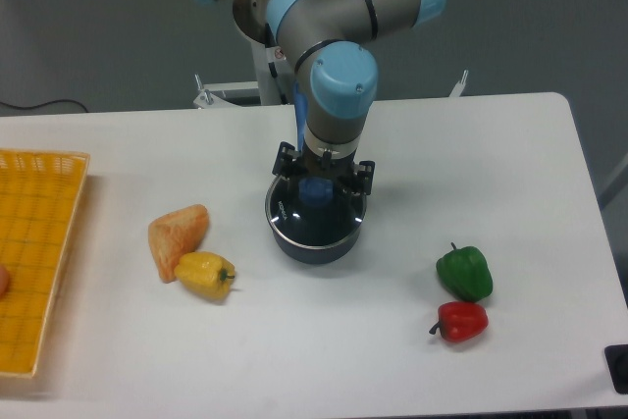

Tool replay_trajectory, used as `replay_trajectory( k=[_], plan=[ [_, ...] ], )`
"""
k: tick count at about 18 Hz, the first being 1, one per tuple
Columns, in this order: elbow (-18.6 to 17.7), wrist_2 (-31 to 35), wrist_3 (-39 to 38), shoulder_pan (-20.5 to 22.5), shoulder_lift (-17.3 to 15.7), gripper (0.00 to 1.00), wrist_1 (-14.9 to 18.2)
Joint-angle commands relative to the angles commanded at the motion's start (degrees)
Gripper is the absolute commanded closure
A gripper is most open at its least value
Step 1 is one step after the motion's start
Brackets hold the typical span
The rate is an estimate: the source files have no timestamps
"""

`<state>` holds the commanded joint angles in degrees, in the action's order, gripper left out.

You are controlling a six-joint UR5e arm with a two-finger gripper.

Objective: Open the lid
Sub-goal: 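Close the gripper around the blue lid knob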

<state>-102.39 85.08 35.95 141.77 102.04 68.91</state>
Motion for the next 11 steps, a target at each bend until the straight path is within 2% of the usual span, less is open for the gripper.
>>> replay_trajectory(
  k=[11],
  plan=[
    [-0.26, 2.11, 0.18, -0.97, 0.62, 0.0, 0.09]
  ],
)
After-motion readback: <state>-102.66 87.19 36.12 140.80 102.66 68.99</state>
